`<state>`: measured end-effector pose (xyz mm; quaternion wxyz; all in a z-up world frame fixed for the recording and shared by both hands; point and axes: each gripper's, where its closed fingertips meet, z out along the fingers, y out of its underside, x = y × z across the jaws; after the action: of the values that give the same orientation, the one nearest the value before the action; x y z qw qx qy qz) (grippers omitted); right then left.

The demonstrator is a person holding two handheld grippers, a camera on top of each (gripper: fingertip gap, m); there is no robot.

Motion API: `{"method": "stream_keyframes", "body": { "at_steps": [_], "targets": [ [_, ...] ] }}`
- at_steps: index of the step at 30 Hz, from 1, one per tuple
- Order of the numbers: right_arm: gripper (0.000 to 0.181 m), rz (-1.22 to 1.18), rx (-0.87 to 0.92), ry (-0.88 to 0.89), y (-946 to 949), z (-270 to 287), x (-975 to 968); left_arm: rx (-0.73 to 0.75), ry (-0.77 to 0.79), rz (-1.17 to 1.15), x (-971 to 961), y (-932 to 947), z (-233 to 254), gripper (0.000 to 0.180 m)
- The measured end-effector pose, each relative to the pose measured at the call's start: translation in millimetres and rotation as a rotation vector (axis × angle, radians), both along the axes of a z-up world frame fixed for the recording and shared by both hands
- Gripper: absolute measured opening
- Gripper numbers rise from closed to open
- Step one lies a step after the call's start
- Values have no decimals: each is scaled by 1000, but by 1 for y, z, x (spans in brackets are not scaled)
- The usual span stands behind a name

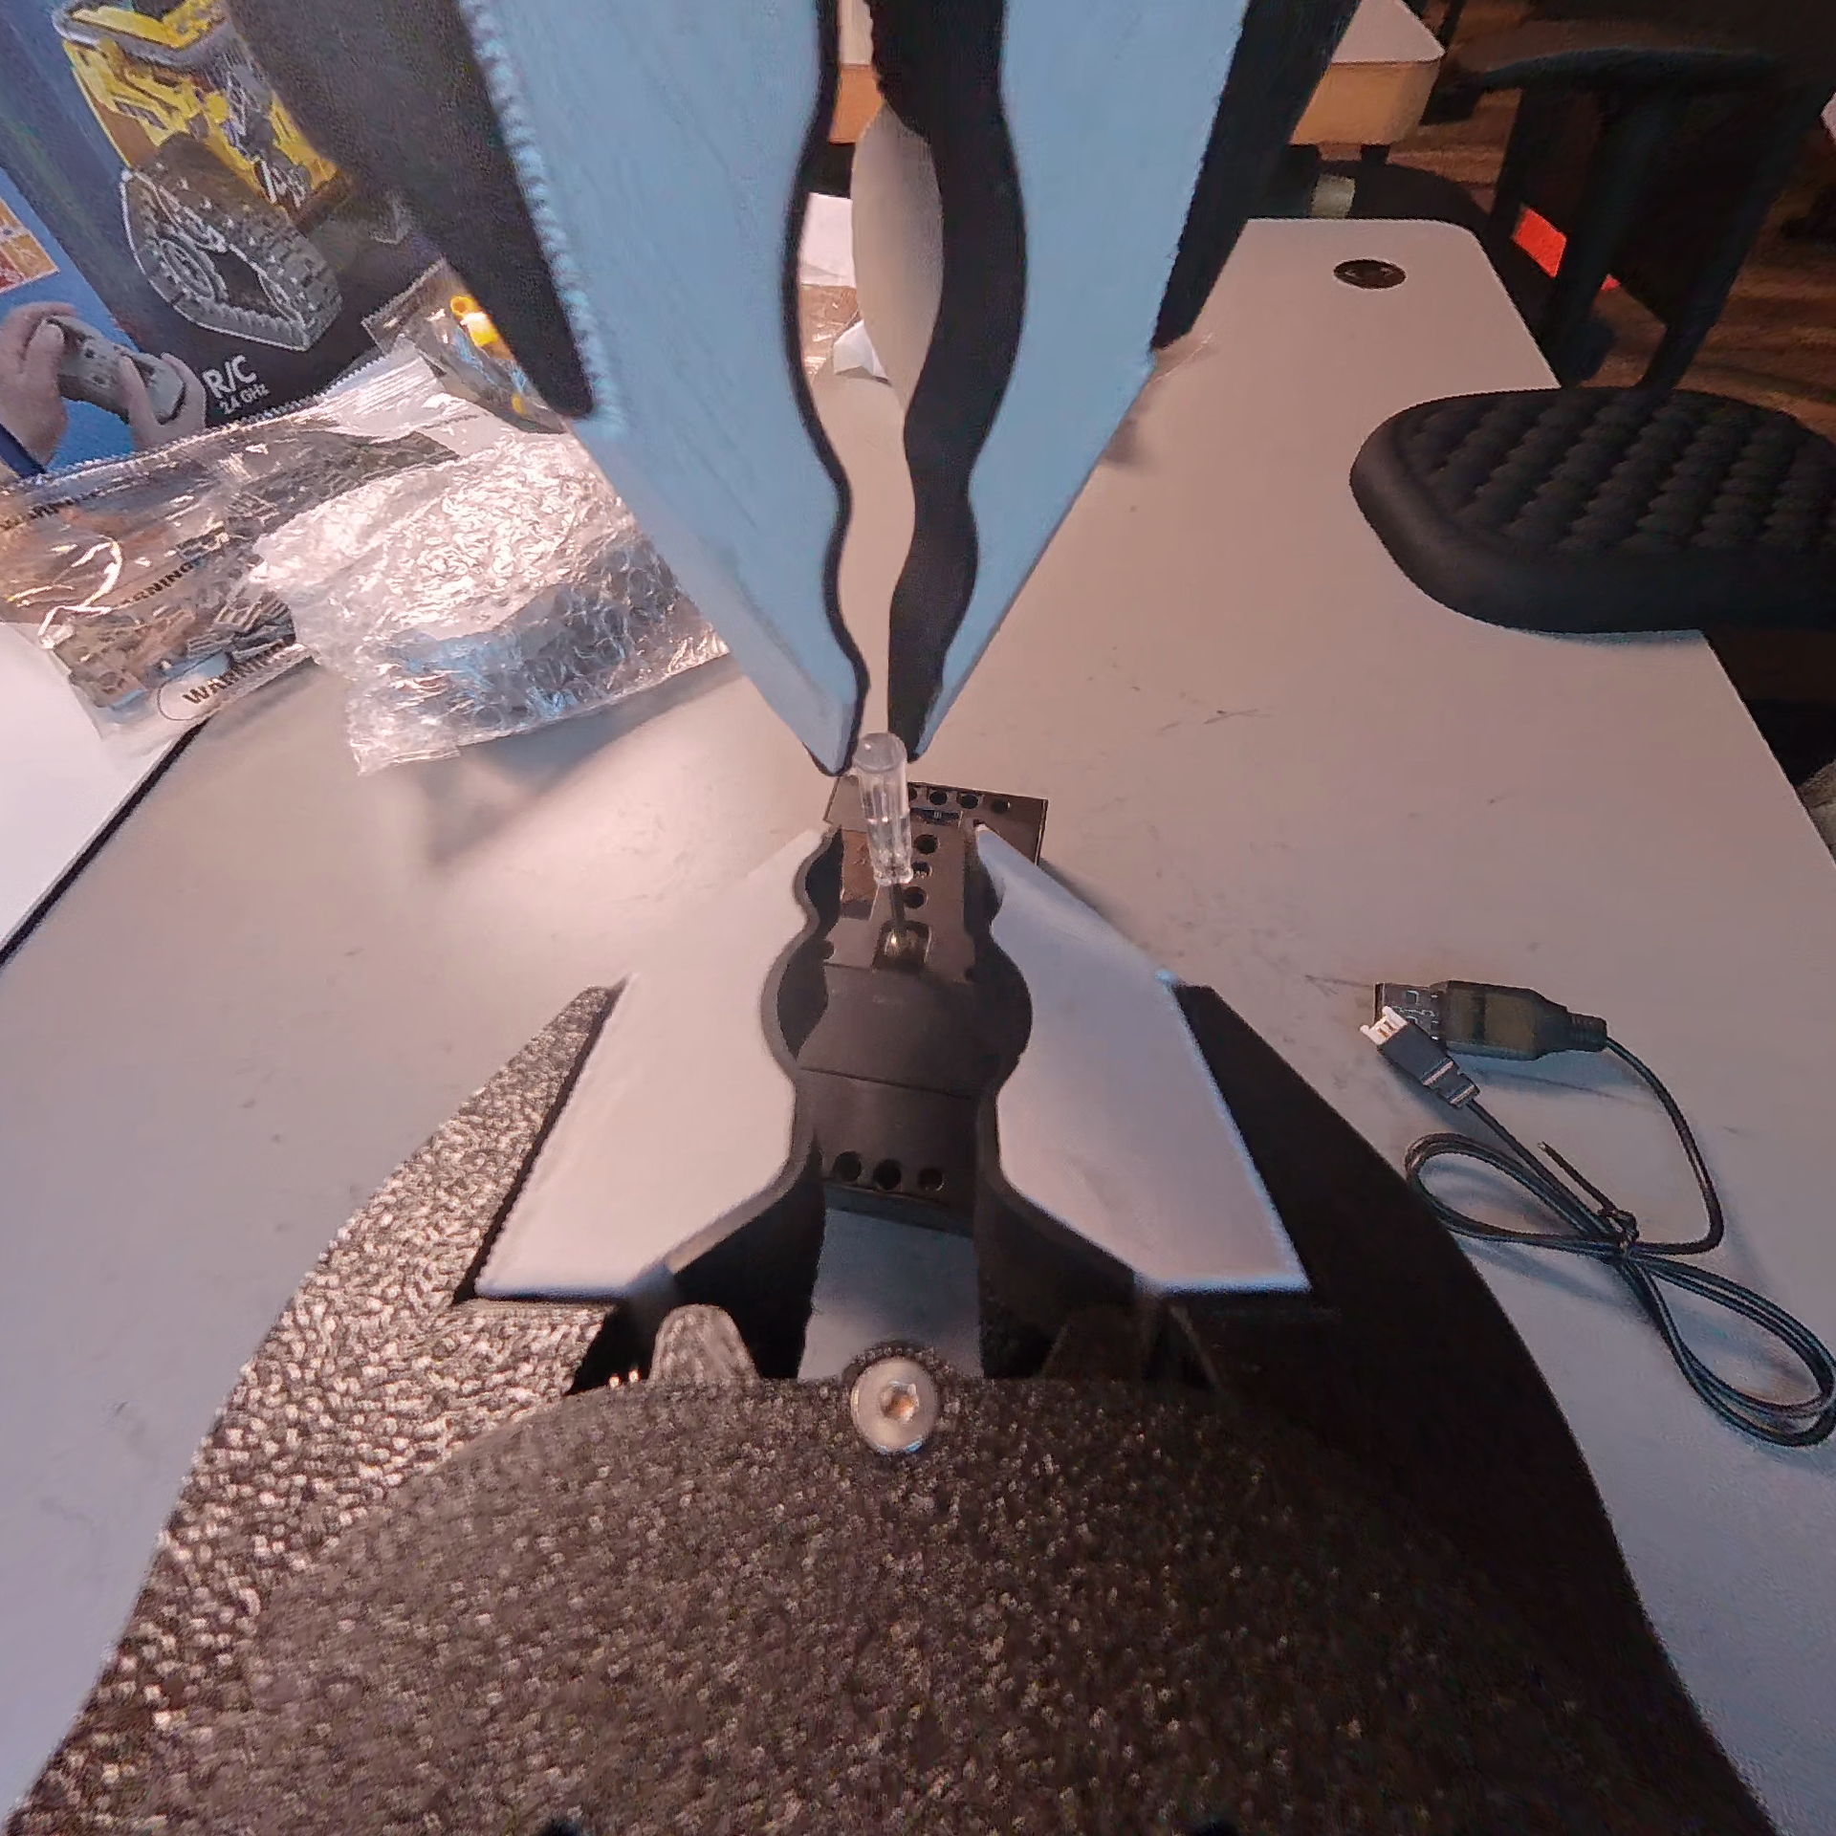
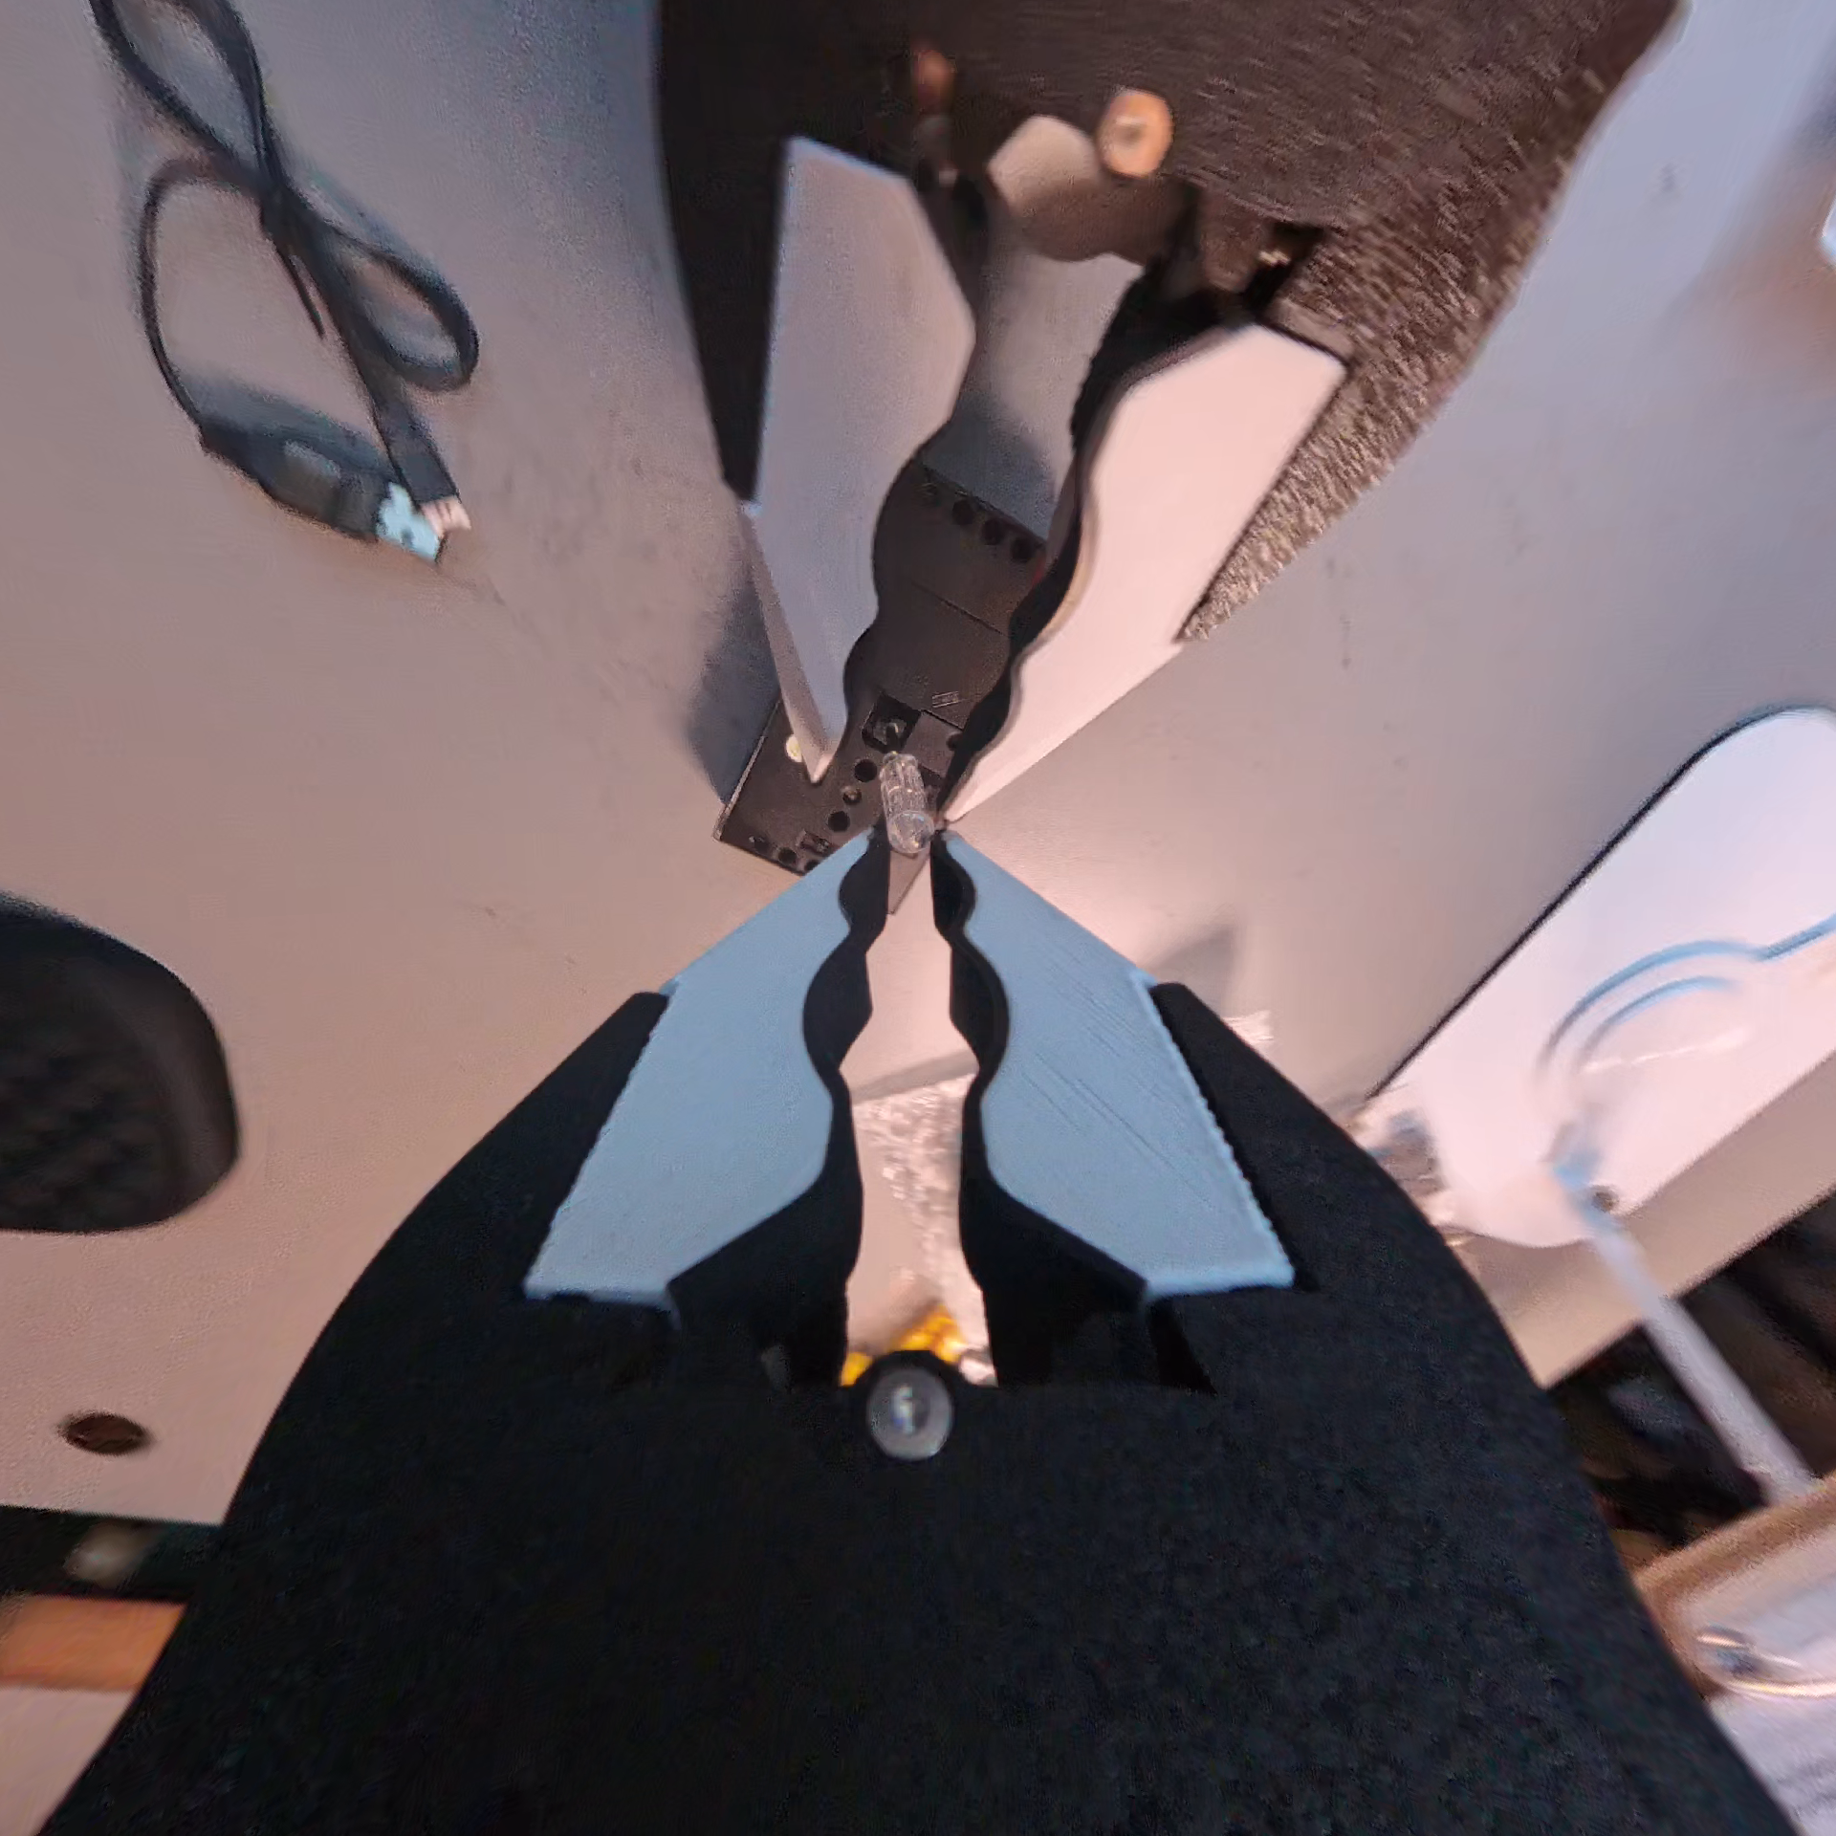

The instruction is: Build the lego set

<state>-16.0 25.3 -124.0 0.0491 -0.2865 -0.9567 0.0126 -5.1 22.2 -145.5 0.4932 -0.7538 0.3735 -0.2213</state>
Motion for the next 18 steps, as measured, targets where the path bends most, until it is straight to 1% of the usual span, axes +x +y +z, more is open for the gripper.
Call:
{"method": "stream_keyframes", "body": {
  "at_steps": [2, 4, 6, 8, 10, 12, 14, 16, 18],
  "targets": [
    [6, 154, 38, 10, -7, 0, -1, 5, 0, -2, 0, 0, 0, 18],
    [7, 277, 71, 23, -12, 0, -3, 7, 19, -9, 2, -1, -2, 9],
    [7, 298, 97, 28, -8, 0, -4, 17, 32, 17, 1, 1, -2, 8],
    [7, 138, 54, 24, -5, 2, -5, 6, 23, 45, -1, 4, -2, 8],
    [21, -108, -49, 18, -6, 6, -7, 2, 22, 71, -3, 6, -2, 8],
    [25, -322, -147, 20, -9, 10, -9, 1, 22, 88, -4, 7, -2, 8],
    [21, -505, -198, 36, -7, 9, -12, -6, 17, 101, -4, 8, -2, 8],
    [20, -613, -240, 36, -7, 5, -11, -11, 15, 110, -4, 9, -2, 8],
    [8, -645, -223, 40, -3, 2, -9, -17, 15, 119, -3, 11, -2, 8]
  ]
}}
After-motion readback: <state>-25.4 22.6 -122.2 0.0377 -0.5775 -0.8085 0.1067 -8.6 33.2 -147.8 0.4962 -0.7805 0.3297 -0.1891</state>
